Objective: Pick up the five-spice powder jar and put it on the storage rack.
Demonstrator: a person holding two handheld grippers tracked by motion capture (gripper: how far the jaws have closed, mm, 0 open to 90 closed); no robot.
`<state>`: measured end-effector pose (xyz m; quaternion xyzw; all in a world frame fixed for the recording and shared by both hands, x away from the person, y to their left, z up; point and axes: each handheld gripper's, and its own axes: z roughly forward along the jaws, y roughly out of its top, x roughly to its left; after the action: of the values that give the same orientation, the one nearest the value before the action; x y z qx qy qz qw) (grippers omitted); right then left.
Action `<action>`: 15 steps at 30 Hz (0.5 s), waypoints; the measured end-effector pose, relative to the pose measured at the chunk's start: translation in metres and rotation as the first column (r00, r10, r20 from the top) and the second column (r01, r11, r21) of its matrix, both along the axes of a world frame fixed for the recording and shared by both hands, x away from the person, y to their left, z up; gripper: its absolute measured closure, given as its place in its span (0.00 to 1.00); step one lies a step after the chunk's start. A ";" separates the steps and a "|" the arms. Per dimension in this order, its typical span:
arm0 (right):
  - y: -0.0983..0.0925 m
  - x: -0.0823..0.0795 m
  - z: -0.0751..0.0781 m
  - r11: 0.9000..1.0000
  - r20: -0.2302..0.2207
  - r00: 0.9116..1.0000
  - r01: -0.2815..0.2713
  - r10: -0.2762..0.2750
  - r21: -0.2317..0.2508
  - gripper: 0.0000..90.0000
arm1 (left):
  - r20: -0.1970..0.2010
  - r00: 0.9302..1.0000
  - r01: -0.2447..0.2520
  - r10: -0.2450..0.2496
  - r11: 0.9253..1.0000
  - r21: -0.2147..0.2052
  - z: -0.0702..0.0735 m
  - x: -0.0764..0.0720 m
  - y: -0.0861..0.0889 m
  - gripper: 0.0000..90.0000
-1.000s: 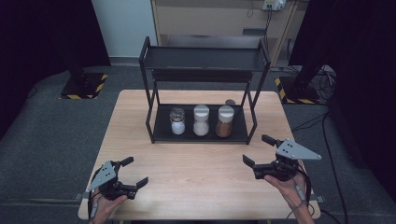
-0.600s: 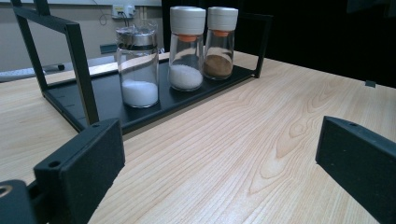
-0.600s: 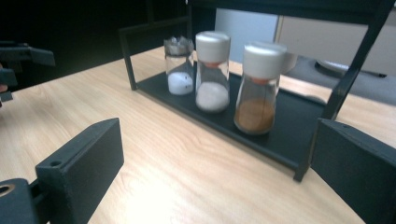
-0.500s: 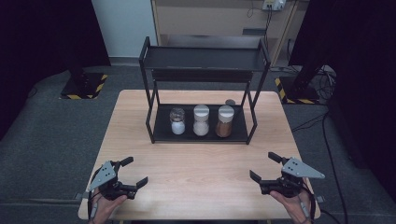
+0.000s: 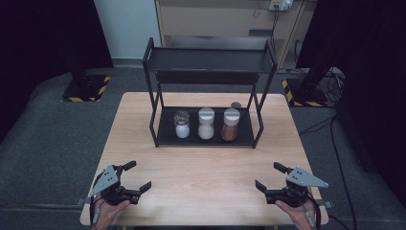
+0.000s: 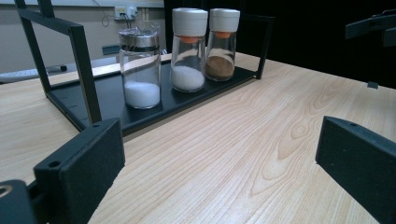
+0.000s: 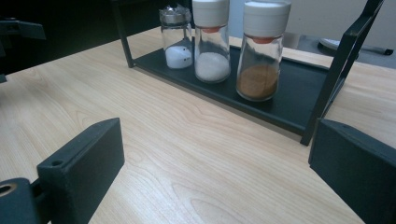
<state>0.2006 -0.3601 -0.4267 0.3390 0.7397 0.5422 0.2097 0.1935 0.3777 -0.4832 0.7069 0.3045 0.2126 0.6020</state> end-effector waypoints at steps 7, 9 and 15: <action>-0.001 -0.001 -0.006 1.000 0.001 1.000 0.000 0.000 0.002 0.05 | 0.005 1.000 0.007 -0.007 1.000 0.003 0.000 0.000 0.000 0.00; -0.001 -0.001 -0.007 1.000 0.008 1.000 -0.002 0.002 -0.003 0.05 | 0.006 1.000 0.009 -0.009 1.000 0.001 0.000 0.000 0.000 0.00; 0.001 0.000 -0.009 1.000 0.005 1.000 -0.019 0.019 -0.018 0.05 | 0.011 1.000 0.016 -0.016 1.000 -0.002 0.000 0.001 -0.001 0.00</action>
<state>0.2009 -0.3596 -0.4359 0.3287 0.7471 0.5384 0.2096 0.1946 0.3770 -0.4837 0.7073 0.2958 0.2114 0.6062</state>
